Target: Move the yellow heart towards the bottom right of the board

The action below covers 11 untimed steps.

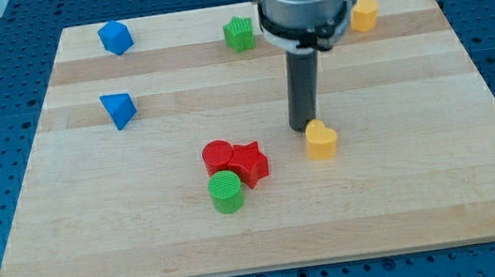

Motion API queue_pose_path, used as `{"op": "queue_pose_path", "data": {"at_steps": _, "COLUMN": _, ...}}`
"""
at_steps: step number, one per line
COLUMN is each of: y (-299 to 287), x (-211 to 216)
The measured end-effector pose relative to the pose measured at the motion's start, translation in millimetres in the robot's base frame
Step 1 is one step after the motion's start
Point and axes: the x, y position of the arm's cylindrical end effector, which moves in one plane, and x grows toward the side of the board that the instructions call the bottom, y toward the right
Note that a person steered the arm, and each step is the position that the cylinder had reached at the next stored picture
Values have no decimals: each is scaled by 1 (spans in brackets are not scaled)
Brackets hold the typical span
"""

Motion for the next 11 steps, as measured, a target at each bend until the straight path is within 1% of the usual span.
{"op": "queue_pose_path", "data": {"at_steps": 1, "y": 31, "x": 2}}
{"op": "queue_pose_path", "data": {"at_steps": 2, "y": 30, "x": 21}}
{"op": "queue_pose_path", "data": {"at_steps": 3, "y": 5, "x": 24}}
{"op": "queue_pose_path", "data": {"at_steps": 4, "y": -2, "x": 32}}
{"op": "queue_pose_path", "data": {"at_steps": 5, "y": 10, "x": 53}}
{"op": "queue_pose_path", "data": {"at_steps": 7, "y": 51, "x": 71}}
{"op": "queue_pose_path", "data": {"at_steps": 8, "y": 68, "x": 62}}
{"op": "queue_pose_path", "data": {"at_steps": 9, "y": 90, "x": 60}}
{"op": "queue_pose_path", "data": {"at_steps": 11, "y": 115, "x": 55}}
